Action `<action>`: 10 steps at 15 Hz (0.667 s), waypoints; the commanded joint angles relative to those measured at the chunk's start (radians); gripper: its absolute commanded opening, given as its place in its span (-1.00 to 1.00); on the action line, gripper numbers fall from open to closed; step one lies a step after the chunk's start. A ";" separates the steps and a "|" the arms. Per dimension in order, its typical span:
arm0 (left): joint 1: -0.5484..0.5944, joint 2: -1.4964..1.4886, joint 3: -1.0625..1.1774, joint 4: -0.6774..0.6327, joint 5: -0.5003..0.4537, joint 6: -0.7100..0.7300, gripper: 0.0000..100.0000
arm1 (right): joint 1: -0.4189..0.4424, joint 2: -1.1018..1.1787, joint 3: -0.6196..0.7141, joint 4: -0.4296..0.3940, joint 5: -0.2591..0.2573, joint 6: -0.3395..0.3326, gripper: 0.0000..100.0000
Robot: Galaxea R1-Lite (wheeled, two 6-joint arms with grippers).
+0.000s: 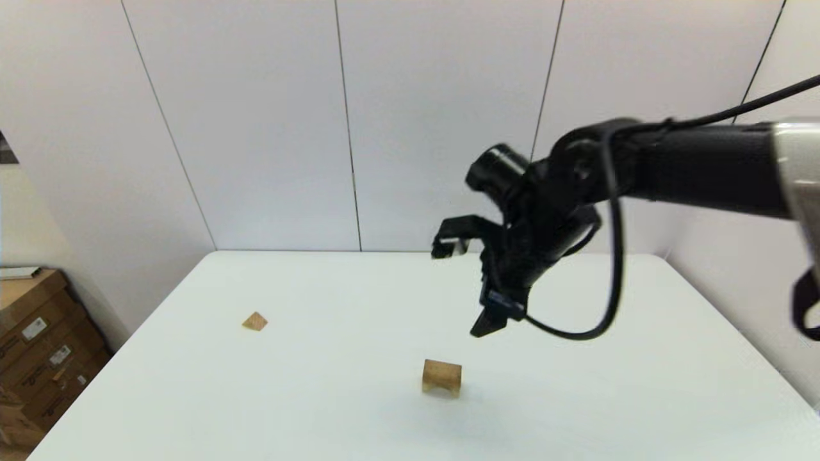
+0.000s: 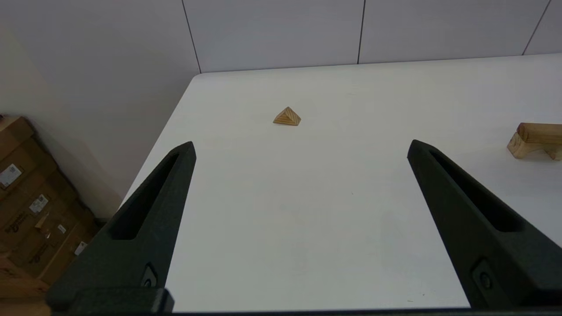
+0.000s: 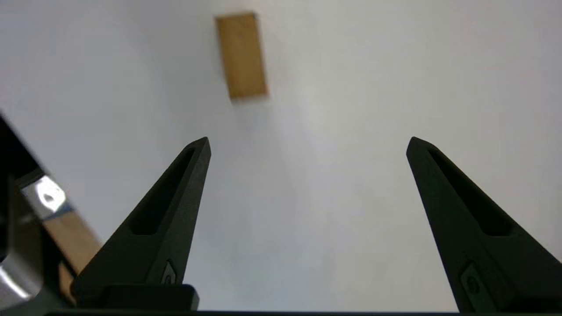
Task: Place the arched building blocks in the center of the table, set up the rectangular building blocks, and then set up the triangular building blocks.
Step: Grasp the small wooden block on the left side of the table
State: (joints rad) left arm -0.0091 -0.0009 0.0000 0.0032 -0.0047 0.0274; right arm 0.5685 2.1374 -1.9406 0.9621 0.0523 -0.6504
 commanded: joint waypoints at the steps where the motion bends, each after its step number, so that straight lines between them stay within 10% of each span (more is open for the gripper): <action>1: 0.000 0.001 0.000 0.000 0.000 0.000 1.00 | -0.199 -0.459 0.160 0.107 -0.043 0.153 1.00; 5: 0.000 0.001 0.000 0.000 0.000 0.000 1.00 | -0.412 -0.835 0.555 -0.005 -0.035 0.163 1.00; 10: 0.000 0.001 0.000 0.000 0.000 0.000 1.00 | -0.521 -1.242 1.146 -0.468 -0.043 0.226 1.00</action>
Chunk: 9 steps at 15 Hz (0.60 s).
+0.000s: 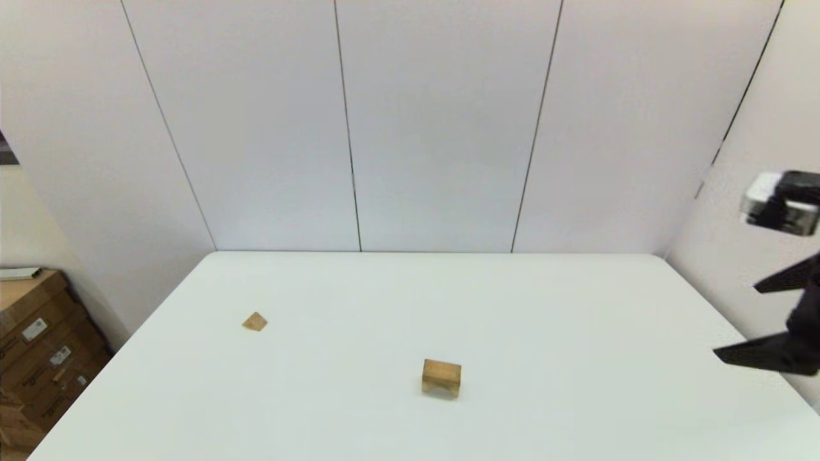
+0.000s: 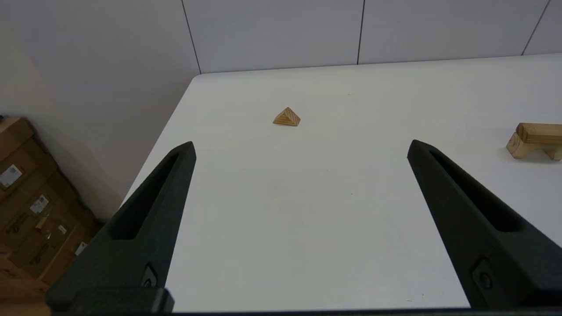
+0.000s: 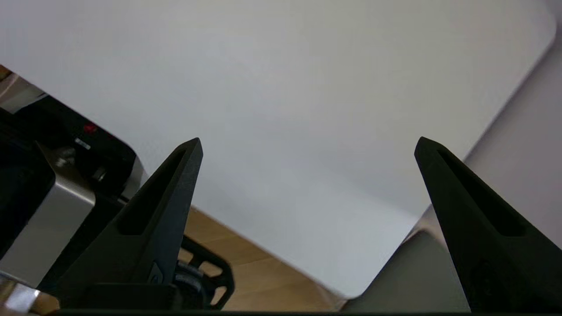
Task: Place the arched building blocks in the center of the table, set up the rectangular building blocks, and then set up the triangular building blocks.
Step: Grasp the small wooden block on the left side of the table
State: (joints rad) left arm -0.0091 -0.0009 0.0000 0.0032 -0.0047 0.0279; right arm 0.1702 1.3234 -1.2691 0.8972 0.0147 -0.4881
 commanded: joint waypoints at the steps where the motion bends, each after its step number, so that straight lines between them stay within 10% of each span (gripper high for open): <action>1: 0.000 0.001 0.000 0.000 0.000 0.000 1.00 | -0.123 -0.500 0.562 -0.491 -0.005 0.106 1.00; 5: 0.000 0.001 0.000 0.000 0.000 0.000 1.00 | -0.124 -0.785 0.817 -0.692 -0.032 0.200 1.00; 9: 0.000 0.001 0.000 0.000 0.000 0.000 1.00 | -0.150 -1.092 1.010 -0.693 -0.084 0.249 1.00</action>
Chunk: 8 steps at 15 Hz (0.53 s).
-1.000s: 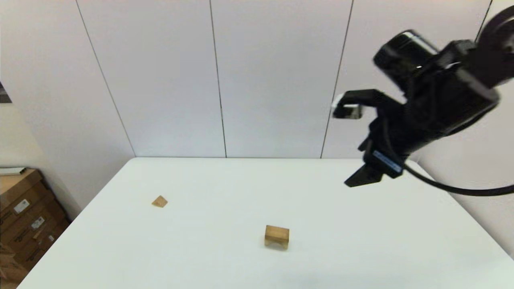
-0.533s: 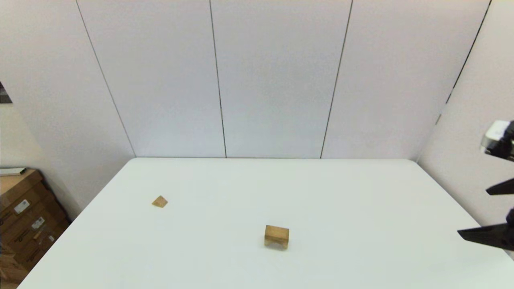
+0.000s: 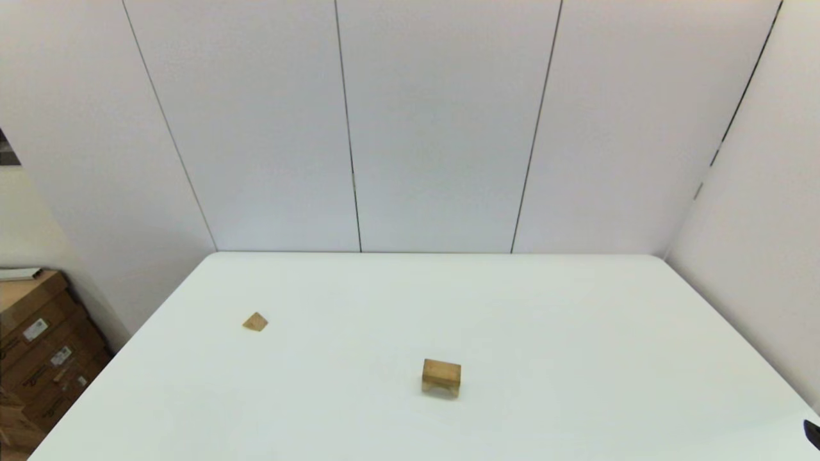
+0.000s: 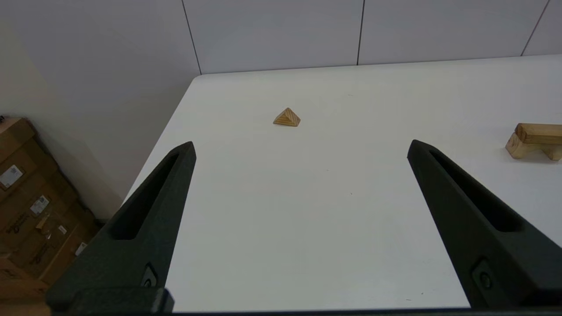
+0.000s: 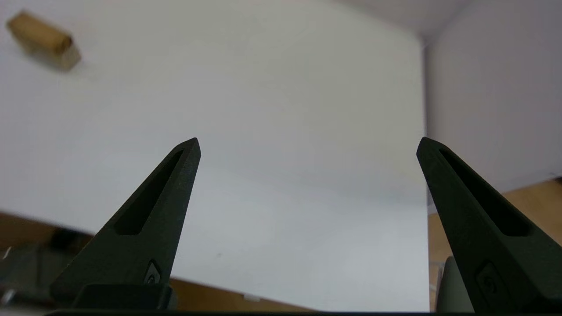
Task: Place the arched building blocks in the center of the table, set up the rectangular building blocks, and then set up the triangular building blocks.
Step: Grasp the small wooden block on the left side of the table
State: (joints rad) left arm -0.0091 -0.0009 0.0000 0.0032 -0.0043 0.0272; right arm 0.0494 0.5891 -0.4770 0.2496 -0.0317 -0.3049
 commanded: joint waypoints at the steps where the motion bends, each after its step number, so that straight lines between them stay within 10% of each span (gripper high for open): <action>1: 0.000 0.001 0.000 0.000 0.000 0.000 1.00 | -0.031 -0.408 0.262 -0.055 -0.036 0.087 1.00; 8: 0.000 0.001 0.000 0.000 0.000 0.000 1.00 | -0.045 -0.591 0.440 -0.220 0.032 0.142 1.00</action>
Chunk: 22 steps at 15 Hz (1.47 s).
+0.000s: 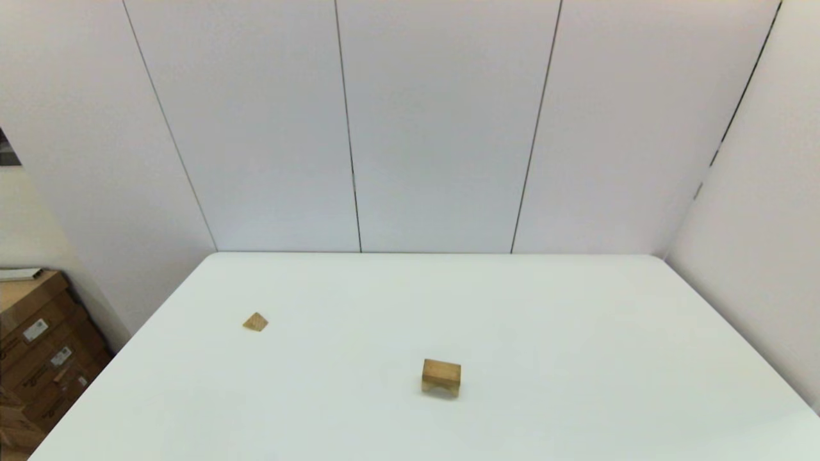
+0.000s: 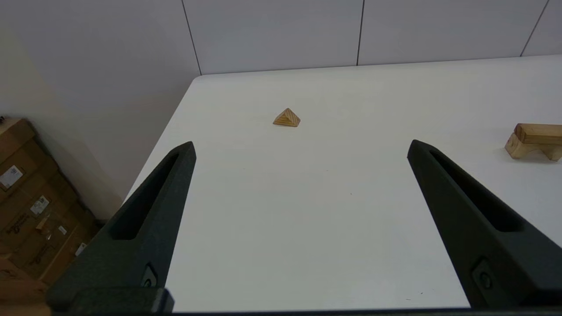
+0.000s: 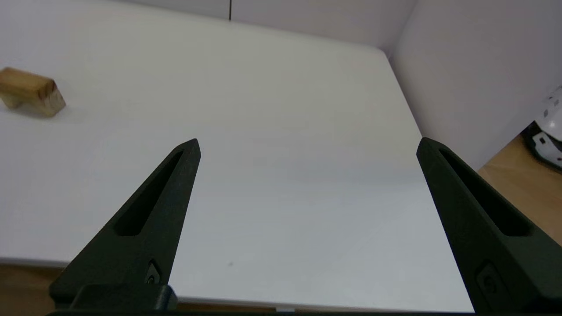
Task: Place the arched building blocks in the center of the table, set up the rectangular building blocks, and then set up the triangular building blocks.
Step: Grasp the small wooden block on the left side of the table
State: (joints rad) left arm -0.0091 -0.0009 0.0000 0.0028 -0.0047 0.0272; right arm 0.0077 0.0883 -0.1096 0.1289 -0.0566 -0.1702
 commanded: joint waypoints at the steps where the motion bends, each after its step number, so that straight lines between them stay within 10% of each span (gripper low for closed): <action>1: 0.000 0.001 0.000 0.000 0.000 0.000 1.00 | -0.003 -0.090 0.099 -0.132 0.081 0.015 1.00; 11: 0.000 0.001 0.000 0.000 0.000 0.000 1.00 | -0.003 -0.090 0.110 -0.129 0.077 0.153 1.00; 22: 0.000 0.001 0.000 0.000 0.000 0.000 1.00 | -0.003 -0.090 0.110 -0.129 0.073 0.155 1.00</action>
State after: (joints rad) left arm -0.0091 -0.0009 0.0000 0.0032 -0.0047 0.0274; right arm 0.0043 -0.0032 0.0000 0.0000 0.0177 -0.0149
